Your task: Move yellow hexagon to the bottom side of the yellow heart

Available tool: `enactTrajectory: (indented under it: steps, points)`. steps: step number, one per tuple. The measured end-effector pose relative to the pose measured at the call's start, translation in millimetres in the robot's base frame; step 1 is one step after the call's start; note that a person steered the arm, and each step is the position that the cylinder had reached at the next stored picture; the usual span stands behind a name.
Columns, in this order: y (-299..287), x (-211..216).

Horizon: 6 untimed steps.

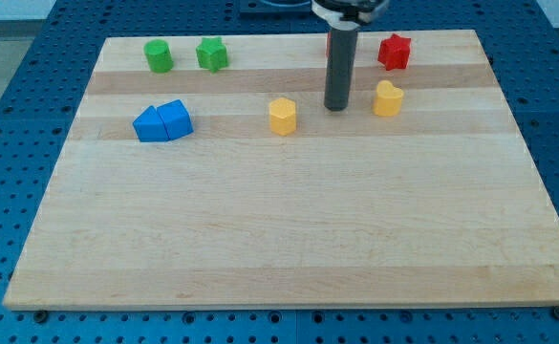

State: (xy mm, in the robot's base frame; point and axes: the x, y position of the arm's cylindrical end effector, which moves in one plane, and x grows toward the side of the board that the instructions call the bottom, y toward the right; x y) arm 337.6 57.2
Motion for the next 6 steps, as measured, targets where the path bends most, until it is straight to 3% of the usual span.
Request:
enactTrajectory:
  steps: [1, 2, 3, 4, 6]
  points:
    - [-14.6, -5.1]
    - [-91.0, -6.5]
    - [-126.0, 28.5]
    - [-115.9, 40.0]
    - [51.4, 60.6]
